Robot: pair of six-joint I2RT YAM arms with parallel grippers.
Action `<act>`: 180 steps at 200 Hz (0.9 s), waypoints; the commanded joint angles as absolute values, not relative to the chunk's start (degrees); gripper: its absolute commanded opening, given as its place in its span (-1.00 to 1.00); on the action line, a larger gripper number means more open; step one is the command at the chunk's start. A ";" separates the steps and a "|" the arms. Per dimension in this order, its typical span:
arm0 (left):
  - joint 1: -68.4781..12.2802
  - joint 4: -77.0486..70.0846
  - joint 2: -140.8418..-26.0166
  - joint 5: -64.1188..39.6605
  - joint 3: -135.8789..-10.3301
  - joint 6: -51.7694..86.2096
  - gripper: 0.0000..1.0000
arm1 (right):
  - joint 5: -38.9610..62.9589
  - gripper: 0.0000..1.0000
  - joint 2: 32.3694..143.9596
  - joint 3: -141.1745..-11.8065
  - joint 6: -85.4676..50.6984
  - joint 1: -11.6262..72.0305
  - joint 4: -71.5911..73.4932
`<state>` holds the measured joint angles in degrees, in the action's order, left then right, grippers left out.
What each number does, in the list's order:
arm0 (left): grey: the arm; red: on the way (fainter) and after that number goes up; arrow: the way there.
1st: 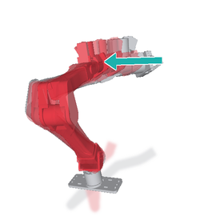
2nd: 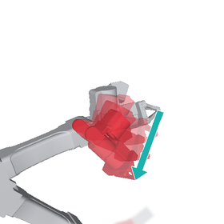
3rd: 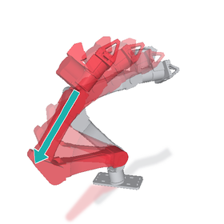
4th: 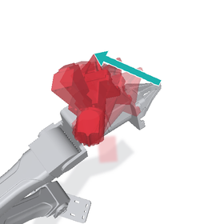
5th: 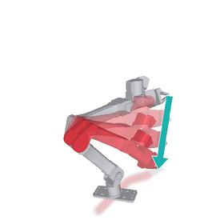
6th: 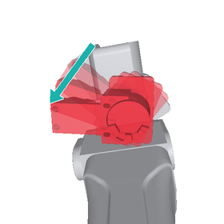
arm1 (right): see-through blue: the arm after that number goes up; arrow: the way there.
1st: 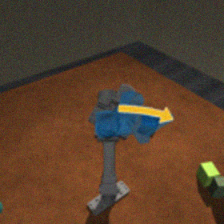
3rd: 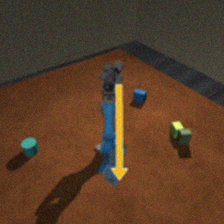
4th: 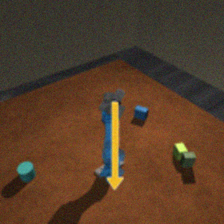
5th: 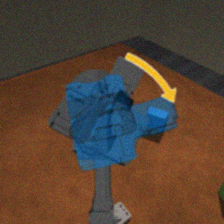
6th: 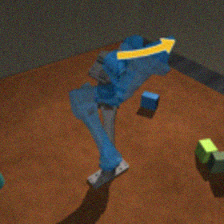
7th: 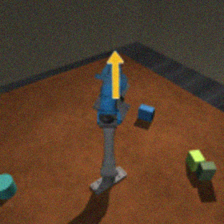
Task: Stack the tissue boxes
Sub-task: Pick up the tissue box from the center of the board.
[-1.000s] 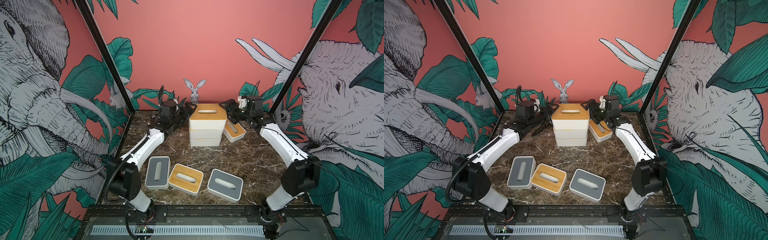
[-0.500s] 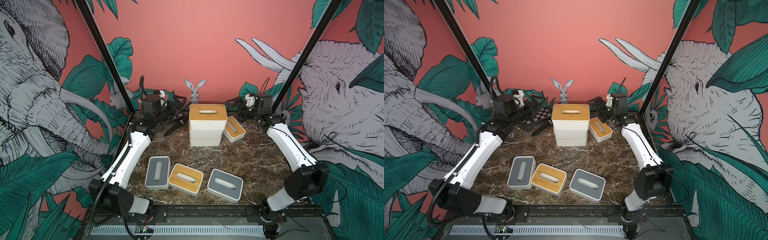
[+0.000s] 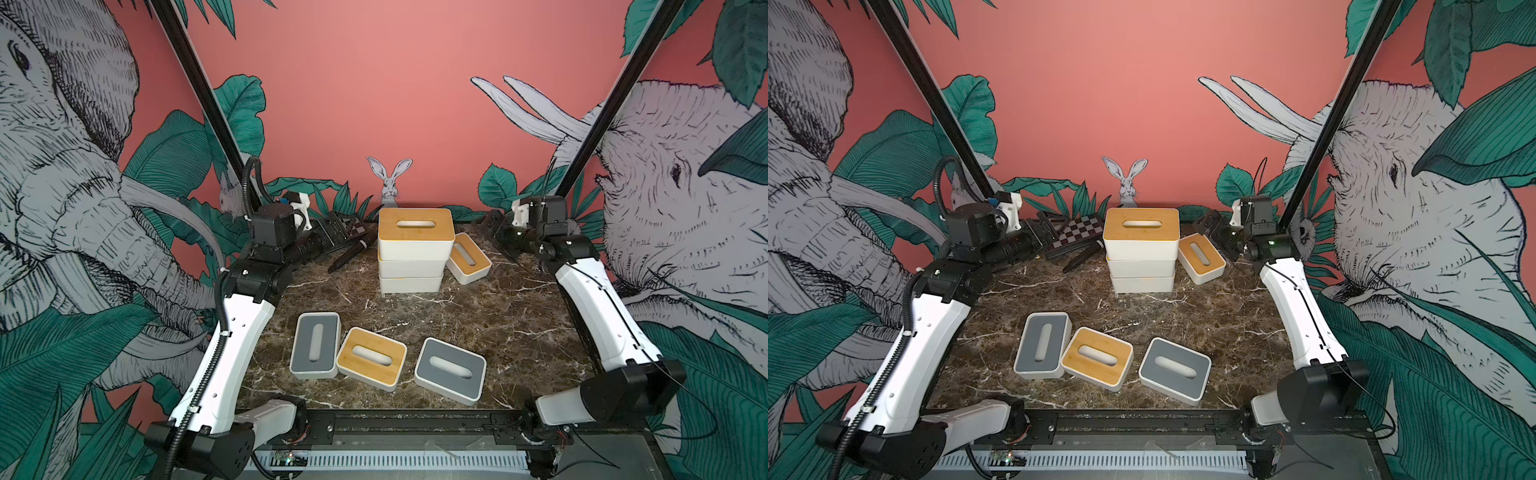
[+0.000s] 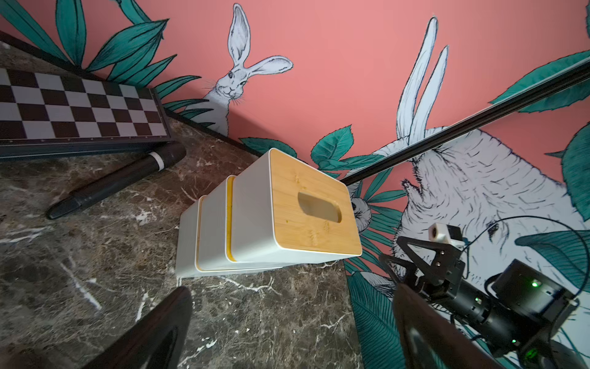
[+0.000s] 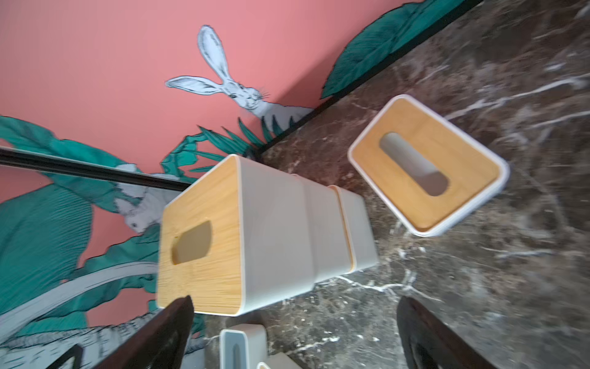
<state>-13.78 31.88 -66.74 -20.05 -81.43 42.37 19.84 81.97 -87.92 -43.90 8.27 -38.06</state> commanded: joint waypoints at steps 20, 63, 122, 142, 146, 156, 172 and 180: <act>-13.31 35.60 -64.05 -19.73 -77.66 39.34 0.99 | 10.68 0.99 86.58 -86.70 -29.41 3.96 -49.93; -13.36 33.55 -63.21 -20.43 -74.02 40.90 0.99 | 9.31 0.99 96.32 -90.31 -30.25 3.50 -53.45; -13.38 31.83 -61.81 -21.27 -70.87 42.80 0.99 | 17.77 0.98 96.51 -83.25 -44.43 4.70 -42.29; -13.36 35.04 -60.89 -21.84 -71.64 40.16 0.99 | 19.29 0.98 89.37 -77.53 -42.46 4.83 -42.41; -13.41 35.97 -60.59 -21.73 -71.64 39.55 0.99 | 19.22 0.99 87.67 -76.10 -41.76 4.78 -42.75; -13.36 38.52 -60.00 -21.13 -71.41 37.39 0.99 | 19.88 0.99 83.77 -73.17 -39.14 4.84 -44.51; -13.35 41.36 -59.37 -20.49 -70.45 35.27 0.99 | 21.04 0.99 78.14 -69.38 -36.57 5.26 -49.76; -13.36 42.13 -59.38 -20.51 -69.94 34.99 0.99 | 21.36 0.99 75.33 -67.26 -36.30 6.24 -53.45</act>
